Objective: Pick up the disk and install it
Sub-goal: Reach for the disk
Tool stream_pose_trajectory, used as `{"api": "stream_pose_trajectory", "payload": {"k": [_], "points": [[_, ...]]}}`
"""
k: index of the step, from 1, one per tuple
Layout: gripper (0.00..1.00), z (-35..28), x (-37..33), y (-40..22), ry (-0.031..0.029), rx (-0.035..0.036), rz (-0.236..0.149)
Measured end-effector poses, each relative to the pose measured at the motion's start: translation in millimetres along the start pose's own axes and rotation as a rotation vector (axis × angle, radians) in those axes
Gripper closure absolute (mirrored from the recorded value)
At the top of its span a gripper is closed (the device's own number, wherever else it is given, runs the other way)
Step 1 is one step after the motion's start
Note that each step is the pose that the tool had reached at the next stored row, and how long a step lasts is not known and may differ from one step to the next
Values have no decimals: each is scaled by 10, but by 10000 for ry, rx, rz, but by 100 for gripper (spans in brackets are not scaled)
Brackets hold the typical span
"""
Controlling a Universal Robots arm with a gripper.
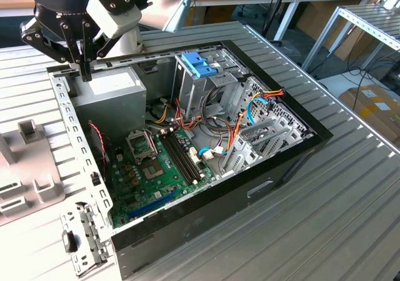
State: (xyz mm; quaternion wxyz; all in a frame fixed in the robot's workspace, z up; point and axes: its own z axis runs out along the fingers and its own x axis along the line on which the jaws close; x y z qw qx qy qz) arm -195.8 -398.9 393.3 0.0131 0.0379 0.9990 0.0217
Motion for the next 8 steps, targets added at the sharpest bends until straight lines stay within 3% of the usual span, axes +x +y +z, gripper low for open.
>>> {"api": "stream_pose_trajectory", "payload": {"k": [8], "points": [[89,-1,36,-3,0,1,0]]}}
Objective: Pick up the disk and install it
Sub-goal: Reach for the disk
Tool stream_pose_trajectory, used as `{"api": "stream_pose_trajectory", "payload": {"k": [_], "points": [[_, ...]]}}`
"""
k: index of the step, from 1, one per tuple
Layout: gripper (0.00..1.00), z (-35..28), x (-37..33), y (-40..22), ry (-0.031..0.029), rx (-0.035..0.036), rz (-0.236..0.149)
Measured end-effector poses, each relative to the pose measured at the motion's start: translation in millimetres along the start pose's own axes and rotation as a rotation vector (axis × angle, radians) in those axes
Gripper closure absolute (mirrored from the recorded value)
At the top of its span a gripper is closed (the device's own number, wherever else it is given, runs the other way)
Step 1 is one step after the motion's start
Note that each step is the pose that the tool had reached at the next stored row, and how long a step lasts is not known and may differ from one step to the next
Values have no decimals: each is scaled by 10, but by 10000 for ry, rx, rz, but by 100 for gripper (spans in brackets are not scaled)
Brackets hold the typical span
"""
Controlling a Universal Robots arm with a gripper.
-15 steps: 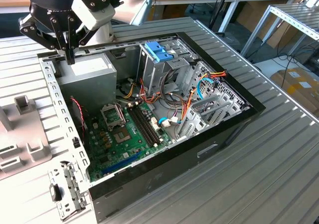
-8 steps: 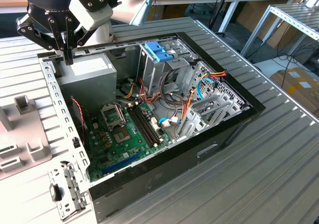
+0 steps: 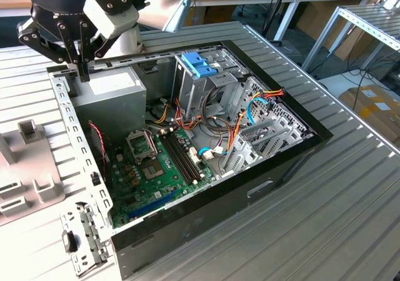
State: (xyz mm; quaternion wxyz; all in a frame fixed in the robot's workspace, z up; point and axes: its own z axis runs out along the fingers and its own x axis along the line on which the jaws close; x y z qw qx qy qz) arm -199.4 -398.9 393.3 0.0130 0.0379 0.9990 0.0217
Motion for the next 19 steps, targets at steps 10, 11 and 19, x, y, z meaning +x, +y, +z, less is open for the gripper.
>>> {"api": "stream_pose_trajectory", "payload": {"k": [10,11,19], "points": [[89,-1,41,-3,0,-1,1],[89,-1,45,-3,0,0,0],[89,-2,80,-6,0,-1,0]]}}
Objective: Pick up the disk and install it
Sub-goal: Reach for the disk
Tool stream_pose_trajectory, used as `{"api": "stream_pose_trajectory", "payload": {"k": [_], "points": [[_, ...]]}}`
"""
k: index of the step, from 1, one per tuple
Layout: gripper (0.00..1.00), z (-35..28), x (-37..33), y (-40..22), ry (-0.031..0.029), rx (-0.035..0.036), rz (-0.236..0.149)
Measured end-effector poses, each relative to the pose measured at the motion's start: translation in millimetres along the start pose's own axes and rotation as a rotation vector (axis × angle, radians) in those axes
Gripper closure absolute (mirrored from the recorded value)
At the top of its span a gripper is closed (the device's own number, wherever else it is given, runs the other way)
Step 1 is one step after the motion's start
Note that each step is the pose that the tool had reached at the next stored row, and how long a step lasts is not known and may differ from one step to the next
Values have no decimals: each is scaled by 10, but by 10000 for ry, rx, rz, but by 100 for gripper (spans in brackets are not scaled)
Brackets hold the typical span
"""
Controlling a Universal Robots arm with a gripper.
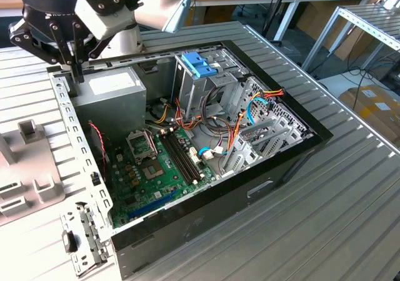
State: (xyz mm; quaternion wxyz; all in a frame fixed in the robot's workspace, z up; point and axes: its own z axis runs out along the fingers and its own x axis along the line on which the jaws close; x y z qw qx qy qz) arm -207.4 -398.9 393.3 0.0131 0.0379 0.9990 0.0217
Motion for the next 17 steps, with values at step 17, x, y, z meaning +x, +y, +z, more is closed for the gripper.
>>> {"api": "stream_pose_trajectory", "payload": {"k": [17], "points": [[89,-2,61,-5,0,0,0]]}}
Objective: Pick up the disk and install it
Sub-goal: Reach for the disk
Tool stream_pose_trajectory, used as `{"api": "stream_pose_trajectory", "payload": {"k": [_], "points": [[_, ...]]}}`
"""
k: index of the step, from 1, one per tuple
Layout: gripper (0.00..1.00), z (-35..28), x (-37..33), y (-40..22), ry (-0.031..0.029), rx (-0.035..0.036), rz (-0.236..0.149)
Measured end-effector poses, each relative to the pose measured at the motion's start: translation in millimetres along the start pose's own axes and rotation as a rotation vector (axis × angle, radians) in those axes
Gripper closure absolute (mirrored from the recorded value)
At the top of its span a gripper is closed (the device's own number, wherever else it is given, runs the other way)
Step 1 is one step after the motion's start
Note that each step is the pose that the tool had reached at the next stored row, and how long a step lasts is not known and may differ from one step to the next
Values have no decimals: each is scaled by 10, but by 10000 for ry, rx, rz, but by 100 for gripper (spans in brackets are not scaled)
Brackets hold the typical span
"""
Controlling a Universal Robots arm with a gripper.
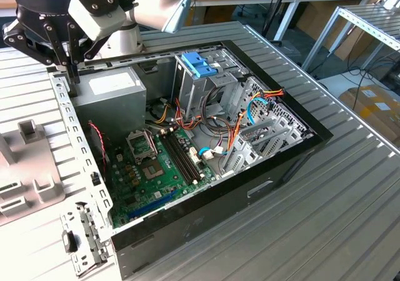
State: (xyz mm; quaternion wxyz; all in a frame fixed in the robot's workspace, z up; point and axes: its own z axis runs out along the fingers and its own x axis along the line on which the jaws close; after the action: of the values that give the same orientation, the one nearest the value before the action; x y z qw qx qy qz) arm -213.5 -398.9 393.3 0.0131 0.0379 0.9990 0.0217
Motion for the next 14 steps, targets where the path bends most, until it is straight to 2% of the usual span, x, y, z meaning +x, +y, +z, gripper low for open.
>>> {"api": "stream_pose_trajectory", "payload": {"k": [14], "points": [[89,-1,34,-3,0,0,0]]}}
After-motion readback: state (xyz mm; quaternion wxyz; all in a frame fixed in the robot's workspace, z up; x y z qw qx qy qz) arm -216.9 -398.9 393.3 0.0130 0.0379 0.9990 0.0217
